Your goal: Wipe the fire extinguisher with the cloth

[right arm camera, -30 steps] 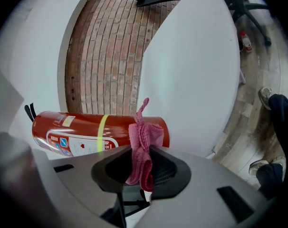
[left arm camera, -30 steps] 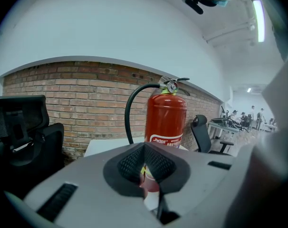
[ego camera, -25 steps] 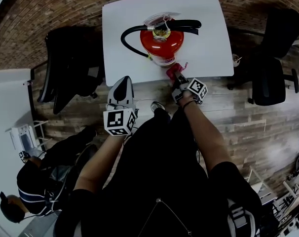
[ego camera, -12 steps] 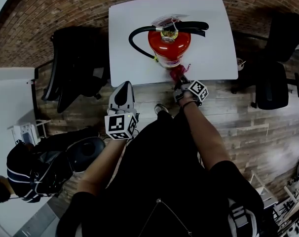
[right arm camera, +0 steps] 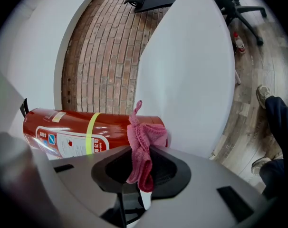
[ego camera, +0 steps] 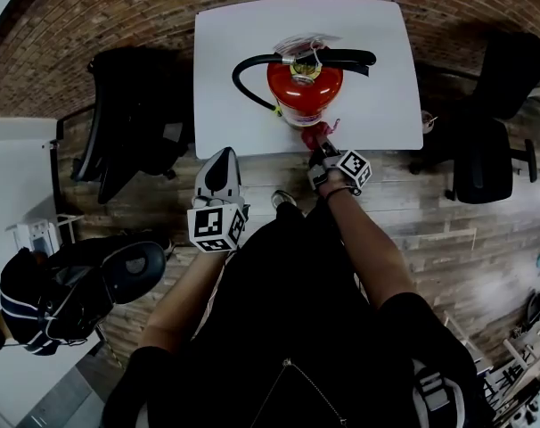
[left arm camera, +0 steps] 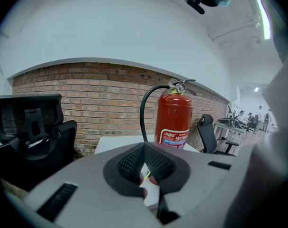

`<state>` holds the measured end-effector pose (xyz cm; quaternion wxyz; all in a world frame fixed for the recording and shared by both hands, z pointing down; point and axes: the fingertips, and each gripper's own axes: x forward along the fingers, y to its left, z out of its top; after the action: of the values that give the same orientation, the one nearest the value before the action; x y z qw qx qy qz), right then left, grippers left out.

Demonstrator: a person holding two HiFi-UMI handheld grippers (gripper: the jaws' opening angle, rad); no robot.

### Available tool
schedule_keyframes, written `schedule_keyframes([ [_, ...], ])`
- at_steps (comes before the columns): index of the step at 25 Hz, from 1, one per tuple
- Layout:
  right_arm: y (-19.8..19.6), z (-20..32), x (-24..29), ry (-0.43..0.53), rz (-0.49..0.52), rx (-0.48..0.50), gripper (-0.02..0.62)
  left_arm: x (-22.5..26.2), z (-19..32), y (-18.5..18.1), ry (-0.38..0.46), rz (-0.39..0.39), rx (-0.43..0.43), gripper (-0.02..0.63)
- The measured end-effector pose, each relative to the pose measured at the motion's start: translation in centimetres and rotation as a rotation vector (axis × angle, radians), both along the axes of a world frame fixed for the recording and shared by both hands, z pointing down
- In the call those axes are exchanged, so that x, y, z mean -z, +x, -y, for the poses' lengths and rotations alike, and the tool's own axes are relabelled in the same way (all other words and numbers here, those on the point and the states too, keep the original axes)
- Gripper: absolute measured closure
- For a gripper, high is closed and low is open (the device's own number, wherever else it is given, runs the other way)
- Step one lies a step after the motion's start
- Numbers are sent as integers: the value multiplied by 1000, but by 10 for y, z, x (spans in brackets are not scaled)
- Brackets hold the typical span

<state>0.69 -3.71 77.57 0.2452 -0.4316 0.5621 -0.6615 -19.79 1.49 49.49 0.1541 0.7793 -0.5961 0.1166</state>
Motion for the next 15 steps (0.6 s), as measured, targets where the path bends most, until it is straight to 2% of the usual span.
schedule_keyframes([
  [15,-4,-2,47,45,40,18,494,7,7,19,12,-26,-21,577],
])
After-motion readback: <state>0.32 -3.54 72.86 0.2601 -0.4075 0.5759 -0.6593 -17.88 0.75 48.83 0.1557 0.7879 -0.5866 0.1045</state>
